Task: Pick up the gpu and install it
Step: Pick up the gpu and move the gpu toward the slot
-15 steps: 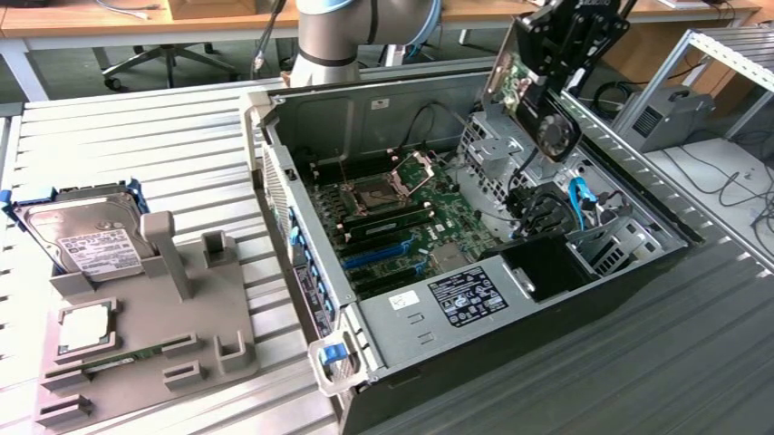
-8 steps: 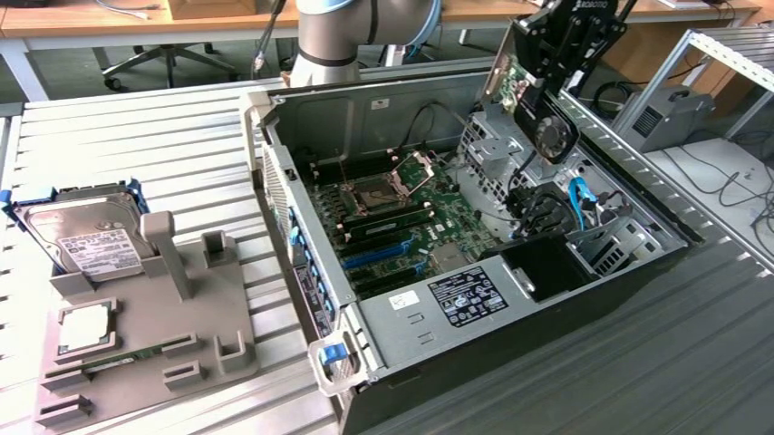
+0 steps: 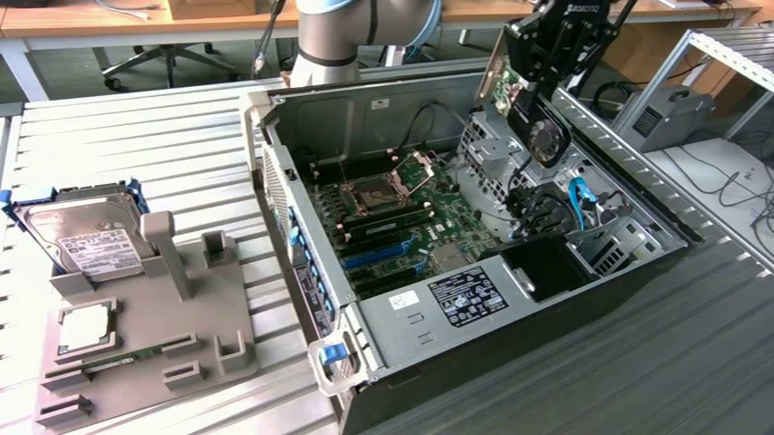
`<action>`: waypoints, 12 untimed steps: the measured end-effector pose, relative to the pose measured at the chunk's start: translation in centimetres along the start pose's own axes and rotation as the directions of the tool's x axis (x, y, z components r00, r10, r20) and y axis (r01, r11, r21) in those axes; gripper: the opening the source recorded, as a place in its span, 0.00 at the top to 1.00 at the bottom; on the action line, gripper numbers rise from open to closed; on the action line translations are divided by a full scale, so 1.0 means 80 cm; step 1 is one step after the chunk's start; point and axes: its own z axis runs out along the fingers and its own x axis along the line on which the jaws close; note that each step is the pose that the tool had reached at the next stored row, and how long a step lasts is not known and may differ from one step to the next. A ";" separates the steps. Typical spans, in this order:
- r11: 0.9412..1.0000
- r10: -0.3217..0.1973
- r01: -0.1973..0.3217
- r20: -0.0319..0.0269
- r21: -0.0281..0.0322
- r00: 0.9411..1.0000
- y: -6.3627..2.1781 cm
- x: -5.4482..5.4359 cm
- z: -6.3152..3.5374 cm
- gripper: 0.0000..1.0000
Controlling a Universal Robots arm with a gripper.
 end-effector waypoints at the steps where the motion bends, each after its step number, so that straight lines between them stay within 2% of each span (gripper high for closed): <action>1: 1.000 0.000 0.000 0.000 0.000 1.000 0.000 0.002 0.001 0.74; 12: 1.000 0.000 0.000 0.000 0.000 1.000 0.000 0.007 0.006 0.74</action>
